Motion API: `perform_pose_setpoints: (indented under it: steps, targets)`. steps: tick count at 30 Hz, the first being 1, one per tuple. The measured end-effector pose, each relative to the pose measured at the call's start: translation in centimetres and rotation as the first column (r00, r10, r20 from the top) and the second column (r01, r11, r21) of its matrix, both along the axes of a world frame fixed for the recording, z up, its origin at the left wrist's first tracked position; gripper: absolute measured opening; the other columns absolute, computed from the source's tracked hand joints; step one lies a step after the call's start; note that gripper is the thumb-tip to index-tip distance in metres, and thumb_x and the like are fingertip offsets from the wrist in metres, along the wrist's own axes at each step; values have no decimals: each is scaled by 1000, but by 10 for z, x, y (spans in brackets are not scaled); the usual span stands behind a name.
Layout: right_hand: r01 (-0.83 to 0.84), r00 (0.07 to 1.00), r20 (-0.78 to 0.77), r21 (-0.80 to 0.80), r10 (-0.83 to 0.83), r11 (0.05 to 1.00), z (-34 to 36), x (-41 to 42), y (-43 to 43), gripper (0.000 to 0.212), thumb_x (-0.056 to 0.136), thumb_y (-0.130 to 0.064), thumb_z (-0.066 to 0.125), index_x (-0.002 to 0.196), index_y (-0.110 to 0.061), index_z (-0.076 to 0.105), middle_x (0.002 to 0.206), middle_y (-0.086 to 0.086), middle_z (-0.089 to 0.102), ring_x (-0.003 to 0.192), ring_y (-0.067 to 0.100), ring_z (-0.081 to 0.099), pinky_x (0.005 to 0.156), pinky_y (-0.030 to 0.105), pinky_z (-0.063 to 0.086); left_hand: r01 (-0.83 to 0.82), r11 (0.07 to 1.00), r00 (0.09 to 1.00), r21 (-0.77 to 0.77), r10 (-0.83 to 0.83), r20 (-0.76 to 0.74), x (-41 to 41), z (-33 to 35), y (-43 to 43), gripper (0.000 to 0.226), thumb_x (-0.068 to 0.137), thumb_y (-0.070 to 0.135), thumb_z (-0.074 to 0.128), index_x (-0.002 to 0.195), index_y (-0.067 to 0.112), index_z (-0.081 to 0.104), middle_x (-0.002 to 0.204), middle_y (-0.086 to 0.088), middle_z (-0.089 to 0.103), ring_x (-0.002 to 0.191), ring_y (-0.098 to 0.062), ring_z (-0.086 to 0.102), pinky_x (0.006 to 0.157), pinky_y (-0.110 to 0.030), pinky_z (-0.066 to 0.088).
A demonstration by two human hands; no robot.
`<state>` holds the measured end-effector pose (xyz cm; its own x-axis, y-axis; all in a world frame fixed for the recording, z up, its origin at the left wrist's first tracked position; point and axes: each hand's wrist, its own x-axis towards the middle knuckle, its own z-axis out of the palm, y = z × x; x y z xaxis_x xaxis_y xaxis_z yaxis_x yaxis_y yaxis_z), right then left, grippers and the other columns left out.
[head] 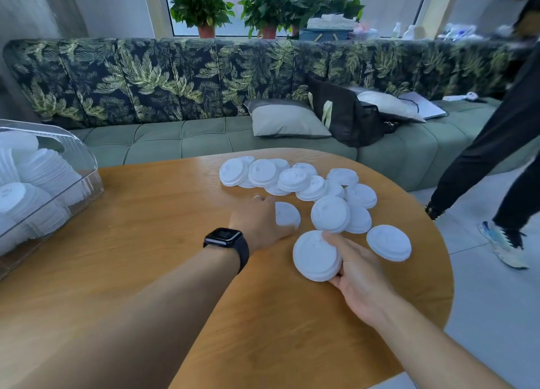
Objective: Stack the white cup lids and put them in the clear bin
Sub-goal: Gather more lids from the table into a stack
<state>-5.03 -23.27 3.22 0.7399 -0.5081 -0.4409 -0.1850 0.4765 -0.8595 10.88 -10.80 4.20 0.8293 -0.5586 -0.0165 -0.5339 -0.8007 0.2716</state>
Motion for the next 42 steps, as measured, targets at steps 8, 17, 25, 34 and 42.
perform_pose_setpoints:
  steps: [8, 17, 25, 34, 42]
  targets:
    - [10, 1000, 0, 71, -10, 997, -4, -7, -5, 26, 92, -24, 75, 111, -8, 74, 103, 4, 81, 104, 21, 74, 85, 36, 57, 38, 996, 999, -86, -40, -15, 0, -13, -7, 62, 86, 55, 62, 141, 30, 48, 142, -2, 49, 131, -27, 42, 106, -40, 40]
    - [14, 1000, -13, 58, -13, 998, -6, -8, -5, 29, 90, -23, 76, 116, -10, 74, 106, 4, 81, 108, 22, 73, 96, 40, 56, -4, 989, 998, -148, 13, 58, -11, -20, -12, 45, 83, 68, 61, 105, 30, 51, 116, 2, 56, 109, -25, 53, 95, -41, 41]
    - [25, 999, -27, 57, -23, 998, -7, -9, -6, 32, 88, -23, 77, 117, -10, 72, 109, 6, 80, 110, 23, 72, 99, 40, 55, -38, 971, 999, -236, 42, 14, -16, -24, -10, 74, 79, 62, 66, 136, 22, 43, 137, -1, 51, 125, -26, 49, 106, -40, 35]
    - [36, 999, -21, 60, -35, 998, -6, -7, -4, 27, 90, -22, 76, 112, -6, 74, 106, 7, 80, 108, 23, 72, 101, 41, 54, -152, 916, 987, -371, 162, -5, -22, -31, -2, 85, 78, 63, 71, 143, 18, 40, 136, -1, 54, 126, -24, 50, 105, -41, 40]
    - [10, 1000, 25, 134, -13, 991, -3, 3, 19, 24, 91, -17, 75, 111, -5, 73, 110, 9, 79, 109, 23, 72, 97, 38, 55, -190, 703, 975, -685, 54, -215, -33, -22, 47, 85, 73, 43, 85, 145, 22, 45, 137, 12, 44, 126, -7, 49, 108, -27, 43]
